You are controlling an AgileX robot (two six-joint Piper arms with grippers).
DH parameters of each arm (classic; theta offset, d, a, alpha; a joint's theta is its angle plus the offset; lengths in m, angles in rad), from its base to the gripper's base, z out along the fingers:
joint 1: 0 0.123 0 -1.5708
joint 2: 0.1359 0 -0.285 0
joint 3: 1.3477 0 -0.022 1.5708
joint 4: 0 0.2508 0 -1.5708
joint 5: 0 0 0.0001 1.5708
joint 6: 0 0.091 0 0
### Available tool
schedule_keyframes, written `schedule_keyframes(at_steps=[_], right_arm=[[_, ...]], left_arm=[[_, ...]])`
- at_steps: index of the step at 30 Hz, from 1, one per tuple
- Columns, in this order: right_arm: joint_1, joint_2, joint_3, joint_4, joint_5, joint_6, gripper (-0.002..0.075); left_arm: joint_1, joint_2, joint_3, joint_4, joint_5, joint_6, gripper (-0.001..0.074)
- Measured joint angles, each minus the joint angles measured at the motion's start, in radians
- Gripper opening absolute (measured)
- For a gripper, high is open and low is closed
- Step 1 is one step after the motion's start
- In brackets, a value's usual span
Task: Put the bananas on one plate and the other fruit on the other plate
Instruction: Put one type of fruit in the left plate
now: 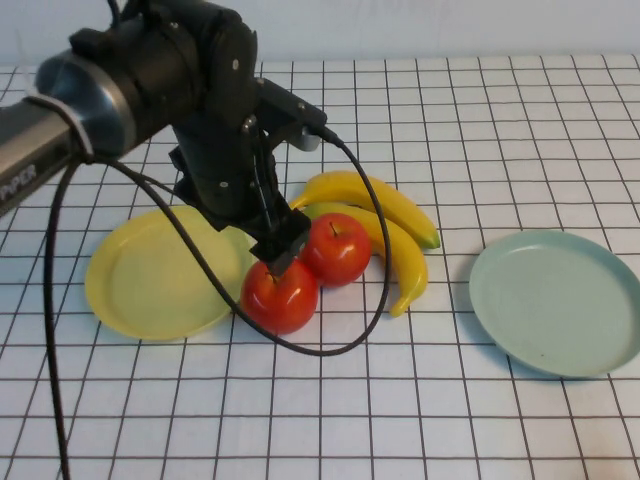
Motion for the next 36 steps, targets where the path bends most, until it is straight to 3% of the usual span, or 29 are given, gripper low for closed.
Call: schedule_keyframes(at_steps=[33, 36], right_arm=[[0.000, 0.000, 0.000, 0.000, 0.000, 0.000, -0.0017], [0.000, 0.000, 0.000, 0.000, 0.000, 0.000, -0.0017]], left_arm=[[-0.022, 0.156, -0.028, -0.046, -0.050, 0.068, 0.0668], [-0.021, 0.156, -0.030, -0.035, -0.044, 0.066, 0.0639]])
